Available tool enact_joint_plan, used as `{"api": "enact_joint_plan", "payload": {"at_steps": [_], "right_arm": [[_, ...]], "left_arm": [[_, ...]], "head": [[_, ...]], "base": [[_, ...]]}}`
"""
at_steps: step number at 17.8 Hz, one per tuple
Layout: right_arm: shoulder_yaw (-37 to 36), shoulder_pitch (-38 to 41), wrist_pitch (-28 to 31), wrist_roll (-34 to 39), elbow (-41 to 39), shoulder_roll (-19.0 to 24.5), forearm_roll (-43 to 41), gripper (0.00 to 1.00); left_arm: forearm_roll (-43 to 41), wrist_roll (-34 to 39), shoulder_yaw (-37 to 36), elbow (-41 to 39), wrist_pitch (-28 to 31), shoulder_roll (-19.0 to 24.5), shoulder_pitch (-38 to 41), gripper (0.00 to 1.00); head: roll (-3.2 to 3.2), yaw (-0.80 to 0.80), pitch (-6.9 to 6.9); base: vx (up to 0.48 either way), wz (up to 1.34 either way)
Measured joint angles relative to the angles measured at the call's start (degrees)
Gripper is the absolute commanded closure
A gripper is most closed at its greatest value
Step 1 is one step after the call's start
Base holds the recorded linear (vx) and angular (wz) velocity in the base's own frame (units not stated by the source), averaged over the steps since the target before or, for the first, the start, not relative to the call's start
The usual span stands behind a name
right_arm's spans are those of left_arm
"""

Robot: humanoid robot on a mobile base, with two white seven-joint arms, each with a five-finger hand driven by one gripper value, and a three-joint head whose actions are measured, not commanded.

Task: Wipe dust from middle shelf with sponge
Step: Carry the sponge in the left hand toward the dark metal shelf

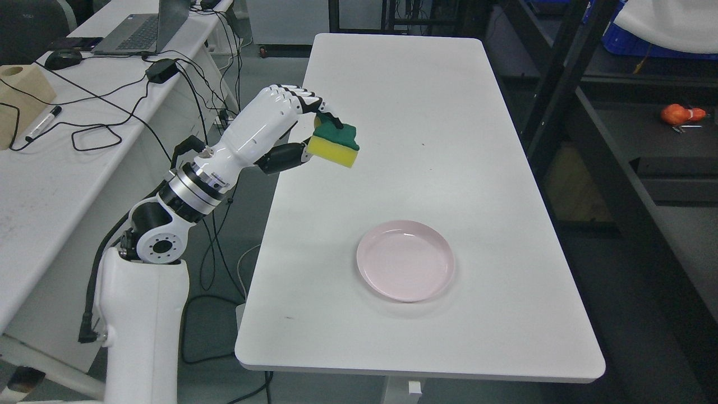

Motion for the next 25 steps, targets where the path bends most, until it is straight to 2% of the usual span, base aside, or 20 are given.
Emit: {"api": "enact_joint_plan", "payload": {"at_steps": [12, 25], "right_arm": [[0.00, 0.00, 0.00, 0.00, 0.00, 0.00, 0.00, 0.00], [0.00, -0.02, 0.00, -0.19, 0.00, 0.00, 0.00, 0.00]], "left_arm": [[-0.24, 0.00, -0.38, -0.21, 0.00, -0.35, 0.00, 1.00], [-0.39, 0.02, -1.22, 0.07, 0.00, -0.45, -0.13, 1.00]], "head": [[0.00, 0.00, 0.00], [0.00, 0.00, 0.00]], "base": [[-0.106, -0.25], [-0.277, -0.34]]}}
